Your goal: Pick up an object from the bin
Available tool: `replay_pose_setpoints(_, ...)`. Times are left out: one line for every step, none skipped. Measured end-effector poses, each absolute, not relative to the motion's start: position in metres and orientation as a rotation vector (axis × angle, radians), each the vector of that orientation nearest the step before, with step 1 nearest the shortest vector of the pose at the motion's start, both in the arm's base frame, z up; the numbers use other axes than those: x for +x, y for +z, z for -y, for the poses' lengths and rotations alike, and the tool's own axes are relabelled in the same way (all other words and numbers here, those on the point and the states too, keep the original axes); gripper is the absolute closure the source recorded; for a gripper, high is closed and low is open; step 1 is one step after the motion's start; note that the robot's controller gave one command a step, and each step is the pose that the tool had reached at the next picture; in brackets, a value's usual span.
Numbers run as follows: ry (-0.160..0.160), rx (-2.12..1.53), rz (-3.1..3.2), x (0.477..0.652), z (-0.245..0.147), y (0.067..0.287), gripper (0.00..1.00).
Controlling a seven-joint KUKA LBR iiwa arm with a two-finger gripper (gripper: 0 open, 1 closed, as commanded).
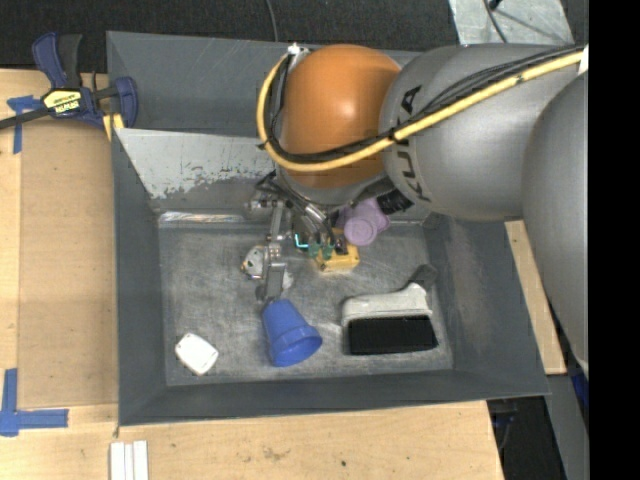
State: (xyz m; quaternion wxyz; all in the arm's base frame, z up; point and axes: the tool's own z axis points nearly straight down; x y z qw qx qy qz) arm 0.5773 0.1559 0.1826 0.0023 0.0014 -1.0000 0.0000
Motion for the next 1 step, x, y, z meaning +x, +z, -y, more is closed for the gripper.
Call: replay_pose_setpoints(-0.002,0.001,3.144,0.5792,-0.1552,0.1867,0.00)
